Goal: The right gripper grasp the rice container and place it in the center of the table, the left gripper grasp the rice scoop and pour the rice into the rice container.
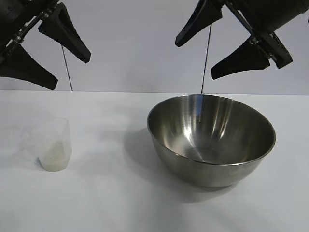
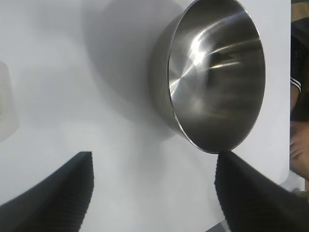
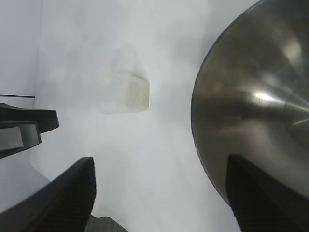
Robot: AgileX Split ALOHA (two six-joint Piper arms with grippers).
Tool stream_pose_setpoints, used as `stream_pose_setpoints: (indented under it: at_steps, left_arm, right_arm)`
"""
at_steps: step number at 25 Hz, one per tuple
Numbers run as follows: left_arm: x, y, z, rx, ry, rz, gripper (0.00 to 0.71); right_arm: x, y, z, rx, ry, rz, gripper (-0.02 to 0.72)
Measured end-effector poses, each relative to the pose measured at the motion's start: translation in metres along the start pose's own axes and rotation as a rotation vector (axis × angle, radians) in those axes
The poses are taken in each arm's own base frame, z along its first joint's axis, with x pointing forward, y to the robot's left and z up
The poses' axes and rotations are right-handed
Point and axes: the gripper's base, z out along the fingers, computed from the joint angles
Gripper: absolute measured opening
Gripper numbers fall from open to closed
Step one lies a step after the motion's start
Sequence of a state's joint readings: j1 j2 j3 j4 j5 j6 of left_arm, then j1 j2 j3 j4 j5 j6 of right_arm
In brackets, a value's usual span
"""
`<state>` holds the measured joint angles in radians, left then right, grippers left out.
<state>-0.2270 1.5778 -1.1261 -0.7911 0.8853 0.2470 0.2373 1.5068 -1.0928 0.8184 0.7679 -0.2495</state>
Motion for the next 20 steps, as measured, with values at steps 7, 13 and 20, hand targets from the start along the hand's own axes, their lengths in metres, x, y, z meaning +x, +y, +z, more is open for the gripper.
stream_pose_setpoints:
  at_steps: [7, 13, 20]
  left_arm:
    - [0.0, 0.0, 0.0, 0.0, -0.001, 0.0, 0.513]
    - [0.0, 0.0, 0.0, 0.0, 0.0, 0.0, 0.513]
    - [0.001, 0.003, 0.0, -0.038, 0.011, 0.032, 0.513]
  right_arm:
    - [0.003, -0.003, 0.0, 0.038, 0.03, -0.05, 0.516]
    - [0.008, -0.011, -0.002, 0.123, 0.106, -0.149, 0.516]
    - [-0.009, -0.007, -0.022, 0.285, 0.124, -0.187, 0.516]
